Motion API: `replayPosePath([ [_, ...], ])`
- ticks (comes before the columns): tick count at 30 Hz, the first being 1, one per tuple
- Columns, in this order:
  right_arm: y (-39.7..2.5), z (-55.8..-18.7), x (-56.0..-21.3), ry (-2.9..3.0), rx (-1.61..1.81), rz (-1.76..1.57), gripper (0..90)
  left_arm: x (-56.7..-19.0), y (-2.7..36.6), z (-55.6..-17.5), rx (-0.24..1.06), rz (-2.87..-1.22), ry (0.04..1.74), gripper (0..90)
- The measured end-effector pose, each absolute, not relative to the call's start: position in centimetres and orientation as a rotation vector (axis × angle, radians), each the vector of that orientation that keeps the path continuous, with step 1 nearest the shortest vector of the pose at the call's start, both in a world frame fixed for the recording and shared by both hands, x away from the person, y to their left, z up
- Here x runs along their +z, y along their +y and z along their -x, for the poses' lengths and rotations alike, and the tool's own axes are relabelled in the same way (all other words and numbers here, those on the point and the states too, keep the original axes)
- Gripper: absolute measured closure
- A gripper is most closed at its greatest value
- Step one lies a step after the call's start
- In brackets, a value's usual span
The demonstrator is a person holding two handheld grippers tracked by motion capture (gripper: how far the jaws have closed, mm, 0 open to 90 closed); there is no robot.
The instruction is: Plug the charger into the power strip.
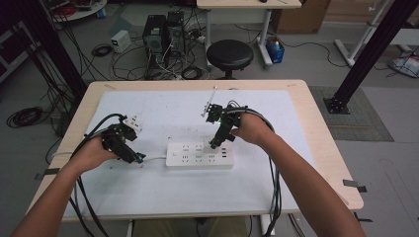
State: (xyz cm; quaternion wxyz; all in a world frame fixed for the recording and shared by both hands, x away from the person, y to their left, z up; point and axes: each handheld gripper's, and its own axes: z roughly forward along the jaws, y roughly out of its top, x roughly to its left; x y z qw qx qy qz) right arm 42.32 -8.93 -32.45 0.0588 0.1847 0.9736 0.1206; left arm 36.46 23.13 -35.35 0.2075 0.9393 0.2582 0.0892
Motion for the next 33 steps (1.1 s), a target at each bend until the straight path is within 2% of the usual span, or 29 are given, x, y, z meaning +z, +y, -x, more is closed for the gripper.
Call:
replayPosePath([
  [2, -9.3, -42.7, -32.2, 2.969, 0.336, -0.649, 10.3, -35.2, 23.2, -36.4, 0.251, -2.619, 0.711, 19.6],
  [6, -10.0, -42.6, -31.6, 2.995, 0.342, -0.617, 10.1, -35.1, 23.3, -36.2, 0.251, -2.612, 0.722, 19.7],
  [8, -10.2, -42.4, -31.3, 2.960, 0.302, -0.565, 0.6, -35.1, 23.4, -36.2, 0.256, -2.613, 0.721, 19.7],
  [16, -12.6, -41.8, -29.7, 2.770, 0.290, -0.750, 0.8, -34.3, 23.4, -36.1, 0.276, -2.606, 0.705, 19.6],
  [20, -15.7, -40.4, -28.3, 2.764, 0.391, -0.853, 0.8, -33.6, 23.3, -36.2, 0.286, -2.591, 0.704, 19.7],
  [27, -20.3, -38.7, -28.2, 2.703, 0.388, -0.989, 0.8, -33.3, 23.2, -36.3, 0.289, -2.576, 0.712, 19.6],
  [33, -22.5, -37.9, -28.2, 2.657, 0.410, -1.069, 0.8, -33.0, 23.3, -36.2, 0.299, -2.591, 0.711, 19.6],
])
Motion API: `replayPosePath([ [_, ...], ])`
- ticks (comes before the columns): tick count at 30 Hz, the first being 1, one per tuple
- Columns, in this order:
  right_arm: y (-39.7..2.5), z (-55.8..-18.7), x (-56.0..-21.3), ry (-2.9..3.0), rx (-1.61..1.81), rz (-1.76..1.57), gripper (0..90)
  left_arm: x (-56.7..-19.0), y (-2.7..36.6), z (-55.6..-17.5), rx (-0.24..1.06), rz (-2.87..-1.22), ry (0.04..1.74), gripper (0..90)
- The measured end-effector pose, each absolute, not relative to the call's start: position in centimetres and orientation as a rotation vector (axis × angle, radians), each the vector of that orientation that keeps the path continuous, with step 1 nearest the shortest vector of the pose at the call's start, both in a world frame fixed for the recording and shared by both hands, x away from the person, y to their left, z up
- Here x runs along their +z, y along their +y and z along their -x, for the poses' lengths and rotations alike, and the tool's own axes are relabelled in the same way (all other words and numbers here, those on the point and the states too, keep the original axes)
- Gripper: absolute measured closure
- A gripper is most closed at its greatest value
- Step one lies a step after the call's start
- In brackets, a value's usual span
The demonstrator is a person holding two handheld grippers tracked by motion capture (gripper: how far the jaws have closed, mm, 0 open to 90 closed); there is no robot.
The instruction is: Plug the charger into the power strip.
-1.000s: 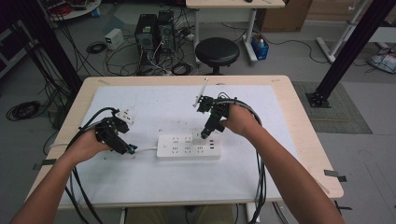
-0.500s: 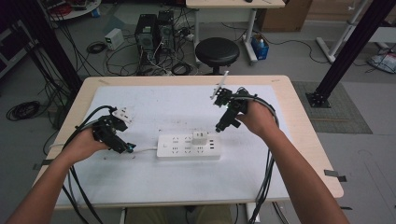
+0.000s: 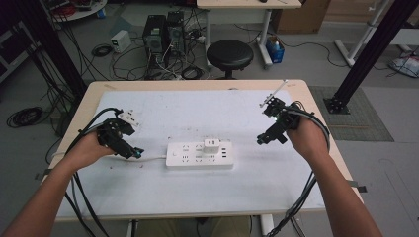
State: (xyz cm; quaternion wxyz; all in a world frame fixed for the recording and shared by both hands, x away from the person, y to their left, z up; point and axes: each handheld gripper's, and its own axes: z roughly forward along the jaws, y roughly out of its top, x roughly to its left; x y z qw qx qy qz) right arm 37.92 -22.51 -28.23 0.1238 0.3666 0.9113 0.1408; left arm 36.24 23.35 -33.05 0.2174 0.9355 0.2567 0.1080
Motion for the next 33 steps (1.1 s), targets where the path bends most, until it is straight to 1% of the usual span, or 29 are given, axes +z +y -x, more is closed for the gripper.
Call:
replayPosePath([
  [3, -23.4, -37.6, -28.4, 2.651, 0.426, -1.088, 0.8, -33.1, 23.5, -36.1, 0.299, -2.586, 0.722, 19.6],
  [19, -23.4, -36.7, -30.2, 2.669, 0.422, -1.097, 0.8, -33.2, 23.7, -35.4, 0.317, -2.583, 0.747, 19.7],
  [33, -24.3, -35.9, -31.5, 2.657, 0.455, -1.127, 0.8, -33.2, 23.5, -35.1, 0.340, -2.571, 0.755, 19.6],
])
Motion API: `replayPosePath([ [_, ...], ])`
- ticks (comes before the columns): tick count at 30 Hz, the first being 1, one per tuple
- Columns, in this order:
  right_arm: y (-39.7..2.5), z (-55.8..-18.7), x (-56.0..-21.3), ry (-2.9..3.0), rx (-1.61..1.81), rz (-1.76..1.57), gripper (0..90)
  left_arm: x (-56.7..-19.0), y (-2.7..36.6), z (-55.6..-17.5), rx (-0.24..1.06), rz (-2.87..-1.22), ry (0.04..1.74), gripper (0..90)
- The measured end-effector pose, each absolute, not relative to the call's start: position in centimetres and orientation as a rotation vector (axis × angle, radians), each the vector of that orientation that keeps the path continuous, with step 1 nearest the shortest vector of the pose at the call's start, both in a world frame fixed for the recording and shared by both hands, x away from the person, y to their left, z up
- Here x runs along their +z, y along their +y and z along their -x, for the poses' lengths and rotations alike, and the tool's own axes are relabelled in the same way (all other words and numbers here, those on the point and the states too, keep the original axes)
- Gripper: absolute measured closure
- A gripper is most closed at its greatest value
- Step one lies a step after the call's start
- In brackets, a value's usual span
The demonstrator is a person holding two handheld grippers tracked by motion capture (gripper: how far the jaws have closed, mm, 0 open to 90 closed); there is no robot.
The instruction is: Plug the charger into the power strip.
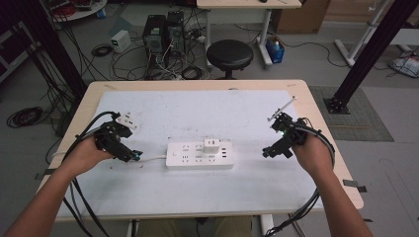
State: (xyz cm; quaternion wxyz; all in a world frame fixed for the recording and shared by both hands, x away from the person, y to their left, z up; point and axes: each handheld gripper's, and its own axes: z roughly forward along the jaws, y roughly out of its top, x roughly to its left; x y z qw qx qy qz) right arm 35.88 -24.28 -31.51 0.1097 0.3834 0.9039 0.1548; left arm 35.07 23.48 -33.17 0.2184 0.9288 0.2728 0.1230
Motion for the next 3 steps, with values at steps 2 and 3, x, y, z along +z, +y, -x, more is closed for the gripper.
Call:
replayPosePath([
  [2, -24.34, -35.84, -31.52, 2.659, 0.457, -1.128, 0.8, -33.17, 23.55, -35.02, 0.345, -2.561, 0.766, 19.6],
  [3, -24.55, -35.75, -31.57, 2.652, 0.468, -1.129, 0.8, -33.16, 23.60, -35.01, 0.348, -2.558, 0.769, 19.6],
])
